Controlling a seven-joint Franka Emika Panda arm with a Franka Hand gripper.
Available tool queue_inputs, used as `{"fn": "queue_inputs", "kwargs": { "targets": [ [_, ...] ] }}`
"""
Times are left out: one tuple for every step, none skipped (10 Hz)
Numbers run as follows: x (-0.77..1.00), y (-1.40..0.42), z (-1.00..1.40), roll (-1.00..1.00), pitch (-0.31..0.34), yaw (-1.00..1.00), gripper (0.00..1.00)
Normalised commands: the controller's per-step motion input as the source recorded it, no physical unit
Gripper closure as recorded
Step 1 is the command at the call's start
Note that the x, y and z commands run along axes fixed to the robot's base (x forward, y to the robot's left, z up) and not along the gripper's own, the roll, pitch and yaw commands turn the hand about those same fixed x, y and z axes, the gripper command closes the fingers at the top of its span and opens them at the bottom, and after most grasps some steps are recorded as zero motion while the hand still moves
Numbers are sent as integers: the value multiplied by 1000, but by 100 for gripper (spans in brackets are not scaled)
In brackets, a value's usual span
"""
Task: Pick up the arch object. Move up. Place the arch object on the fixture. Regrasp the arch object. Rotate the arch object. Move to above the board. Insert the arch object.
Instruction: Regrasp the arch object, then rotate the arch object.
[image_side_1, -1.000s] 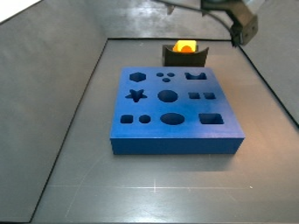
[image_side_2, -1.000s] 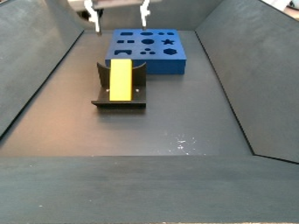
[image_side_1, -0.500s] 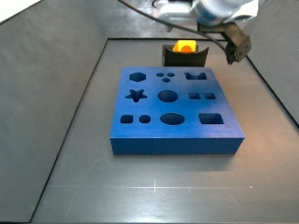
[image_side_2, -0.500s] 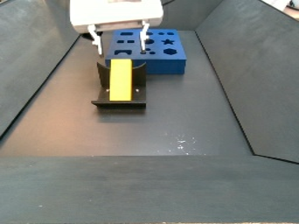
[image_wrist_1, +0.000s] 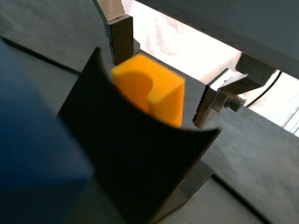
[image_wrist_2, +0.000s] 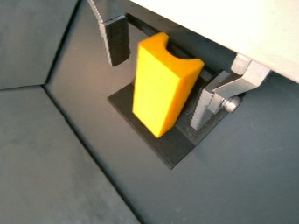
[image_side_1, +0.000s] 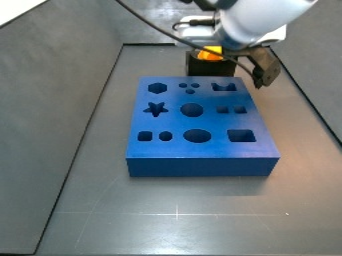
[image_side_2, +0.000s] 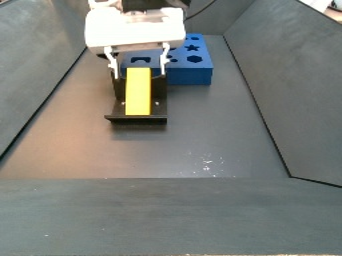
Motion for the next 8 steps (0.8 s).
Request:
{"fn": "queue_inputs", "kwargs": {
  "targets": [
    [77,5,-382,69,20,-12,0],
    [73,6,-317,67,18,0,0],
    [53,3,-201,60,17,22,0],
    [29,-3,-173,58,17,20,0],
    [0,0,0,0,0,0,100],
    [-1000,124,974,0,0,0,100],
    [-1000,122,973,-11,-9,1,100],
    [-1000,110,970,-52,-44,10,100]
  ]
}}
